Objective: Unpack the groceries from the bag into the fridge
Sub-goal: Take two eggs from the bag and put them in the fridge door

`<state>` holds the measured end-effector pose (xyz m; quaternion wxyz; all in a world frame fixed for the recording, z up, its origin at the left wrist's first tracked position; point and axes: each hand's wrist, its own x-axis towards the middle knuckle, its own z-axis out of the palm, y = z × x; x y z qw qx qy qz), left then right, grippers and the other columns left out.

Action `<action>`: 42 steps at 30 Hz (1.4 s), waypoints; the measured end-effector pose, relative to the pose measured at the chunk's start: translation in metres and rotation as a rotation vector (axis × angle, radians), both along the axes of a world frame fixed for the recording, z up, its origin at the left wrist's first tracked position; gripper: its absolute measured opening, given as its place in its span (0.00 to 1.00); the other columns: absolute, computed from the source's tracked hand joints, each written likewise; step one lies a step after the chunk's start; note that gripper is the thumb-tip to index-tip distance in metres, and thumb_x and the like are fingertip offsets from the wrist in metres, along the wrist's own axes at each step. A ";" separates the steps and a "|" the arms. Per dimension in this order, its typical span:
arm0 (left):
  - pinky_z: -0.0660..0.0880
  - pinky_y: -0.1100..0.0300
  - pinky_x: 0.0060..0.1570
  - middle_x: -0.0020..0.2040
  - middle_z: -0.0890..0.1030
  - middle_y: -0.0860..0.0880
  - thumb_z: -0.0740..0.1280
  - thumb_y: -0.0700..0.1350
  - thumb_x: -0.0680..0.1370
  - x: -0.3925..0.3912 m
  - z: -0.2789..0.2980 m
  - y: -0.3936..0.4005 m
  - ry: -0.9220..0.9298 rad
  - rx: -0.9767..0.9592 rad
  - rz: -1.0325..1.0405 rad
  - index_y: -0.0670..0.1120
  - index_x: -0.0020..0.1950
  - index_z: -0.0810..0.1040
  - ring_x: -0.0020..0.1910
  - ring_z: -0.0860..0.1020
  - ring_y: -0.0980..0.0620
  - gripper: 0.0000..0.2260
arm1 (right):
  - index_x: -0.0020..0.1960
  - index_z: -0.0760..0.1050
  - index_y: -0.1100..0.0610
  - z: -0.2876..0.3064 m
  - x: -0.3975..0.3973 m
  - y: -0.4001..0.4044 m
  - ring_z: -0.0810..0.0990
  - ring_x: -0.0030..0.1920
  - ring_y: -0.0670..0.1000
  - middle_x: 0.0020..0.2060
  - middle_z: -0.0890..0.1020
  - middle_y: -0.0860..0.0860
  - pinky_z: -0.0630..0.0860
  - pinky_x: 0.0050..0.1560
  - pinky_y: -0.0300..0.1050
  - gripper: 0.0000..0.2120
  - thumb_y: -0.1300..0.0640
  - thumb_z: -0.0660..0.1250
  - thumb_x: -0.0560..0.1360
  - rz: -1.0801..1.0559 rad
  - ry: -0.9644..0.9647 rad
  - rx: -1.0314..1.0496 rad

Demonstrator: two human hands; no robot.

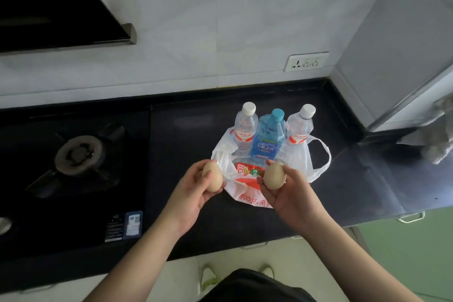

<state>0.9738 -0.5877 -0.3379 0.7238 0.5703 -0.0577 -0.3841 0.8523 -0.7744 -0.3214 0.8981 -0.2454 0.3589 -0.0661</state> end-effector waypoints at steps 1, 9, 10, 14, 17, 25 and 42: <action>0.78 0.56 0.49 0.54 0.79 0.41 0.66 0.47 0.75 -0.001 0.004 0.008 0.012 -0.016 0.001 0.44 0.63 0.75 0.50 0.81 0.45 0.17 | 0.65 0.71 0.60 0.003 0.001 0.008 0.82 0.47 0.55 0.48 0.83 0.59 0.82 0.42 0.45 0.20 0.51 0.61 0.77 0.004 -0.018 0.015; 0.74 0.62 0.33 0.46 0.80 0.41 0.62 0.48 0.75 -0.008 0.023 0.050 0.165 -0.148 0.158 0.44 0.58 0.77 0.41 0.80 0.47 0.14 | 0.51 0.76 0.60 0.019 0.015 0.061 0.80 0.36 0.51 0.41 0.81 0.57 0.77 0.29 0.37 0.15 0.50 0.66 0.72 0.031 0.001 0.101; 0.73 0.62 0.32 0.45 0.80 0.41 0.62 0.48 0.75 -0.008 0.024 0.053 0.189 -0.157 0.178 0.45 0.57 0.78 0.40 0.80 0.48 0.13 | 0.52 0.76 0.60 0.020 0.016 0.066 0.81 0.37 0.51 0.42 0.82 0.57 0.78 0.30 0.37 0.15 0.50 0.66 0.72 0.038 0.008 0.101; 0.72 0.64 0.31 0.43 0.81 0.43 0.62 0.48 0.75 -0.013 0.025 0.069 0.254 -0.202 0.243 0.45 0.56 0.78 0.39 0.79 0.49 0.13 | 0.53 0.76 0.60 0.024 0.023 0.086 0.84 0.42 0.53 0.47 0.83 0.59 0.80 0.33 0.39 0.15 0.50 0.65 0.74 0.086 0.021 0.088; 0.72 0.65 0.30 0.42 0.80 0.44 0.62 0.49 0.76 -0.019 0.027 0.077 0.280 -0.230 0.286 0.45 0.55 0.77 0.38 0.79 0.50 0.13 | 0.52 0.77 0.59 0.028 0.027 0.098 0.83 0.43 0.53 0.47 0.83 0.59 0.80 0.33 0.39 0.15 0.50 0.65 0.74 0.125 0.013 0.087; 0.74 0.64 0.31 0.41 0.80 0.45 0.64 0.52 0.76 -0.044 0.041 0.081 0.280 -0.254 0.452 0.45 0.48 0.77 0.36 0.78 0.51 0.10 | 0.41 0.84 0.57 0.039 0.028 0.102 0.83 0.44 0.55 0.42 0.82 0.57 0.80 0.33 0.41 0.11 0.51 0.66 0.71 0.277 0.005 0.035; 0.73 0.63 0.28 0.40 0.80 0.45 0.61 0.49 0.79 -0.177 0.064 0.064 0.207 -0.168 0.956 0.47 0.45 0.78 0.34 0.78 0.51 0.09 | 0.43 0.77 0.55 0.040 -0.023 0.084 0.84 0.49 0.53 0.50 0.84 0.55 0.80 0.36 0.41 0.06 0.52 0.65 0.73 0.762 -0.044 0.145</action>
